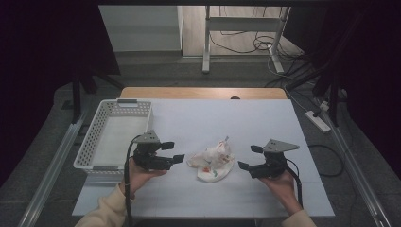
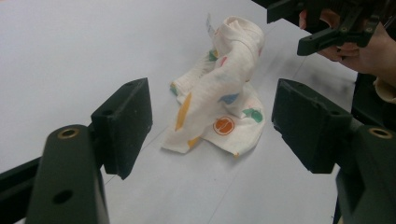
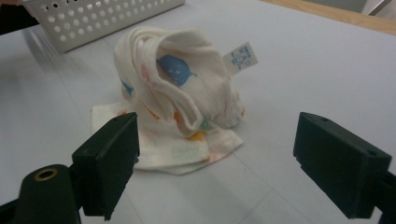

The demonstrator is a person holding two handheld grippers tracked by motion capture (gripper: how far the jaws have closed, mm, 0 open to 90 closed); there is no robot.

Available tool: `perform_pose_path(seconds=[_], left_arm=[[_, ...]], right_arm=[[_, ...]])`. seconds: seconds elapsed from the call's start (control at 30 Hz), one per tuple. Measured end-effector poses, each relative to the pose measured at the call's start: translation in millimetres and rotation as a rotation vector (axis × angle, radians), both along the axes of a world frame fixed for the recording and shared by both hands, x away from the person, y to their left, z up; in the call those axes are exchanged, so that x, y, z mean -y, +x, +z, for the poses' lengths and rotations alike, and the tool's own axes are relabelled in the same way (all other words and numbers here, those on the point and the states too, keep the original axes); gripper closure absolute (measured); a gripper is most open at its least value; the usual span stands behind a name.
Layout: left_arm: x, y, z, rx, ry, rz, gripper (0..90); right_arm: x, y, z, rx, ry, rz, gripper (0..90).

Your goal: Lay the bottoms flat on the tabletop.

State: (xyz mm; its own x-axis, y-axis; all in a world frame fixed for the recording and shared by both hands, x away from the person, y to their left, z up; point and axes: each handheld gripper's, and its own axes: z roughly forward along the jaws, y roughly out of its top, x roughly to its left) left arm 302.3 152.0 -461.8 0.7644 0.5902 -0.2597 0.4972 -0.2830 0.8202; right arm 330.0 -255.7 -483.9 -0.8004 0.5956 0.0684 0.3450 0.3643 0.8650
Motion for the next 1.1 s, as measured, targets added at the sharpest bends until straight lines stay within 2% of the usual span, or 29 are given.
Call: perform_pose_path(seconds=[0.17, 0.53, 0.77, 0.9, 1.1], left_arm=[[1.1, -0.7, -0.8, -0.003, 0.001, 0.001, 28.3], [3.7, 2.9, -1.1, 0.002, 0.008, -0.008, 28.4], [2.4, 1.6, 0.4, 0.008, 0.011, 0.003, 28.5], [3.9, 1.2, 0.4, 0.010, 0.014, 0.009, 28.4], [3.0, 0.9, 0.0, 0.007, 0.014, 0.014, 28.5]], right_arm=[[-5.8, 4.2, 5.6, -0.003, 0.017, -0.003, 15.7], [-24.4, 8.2, 12.5, 0.006, 0.010, 0.023, 19.9], [-39.6, 13.2, 12.3, -0.001, 0.006, 0.050, 21.7], [-47.1, 12.8, 14.7, 0.015, -0.010, 0.065, 21.9], [-48.8, 16.5, 20.3, 0.025, -0.002, 0.059, 21.9]])
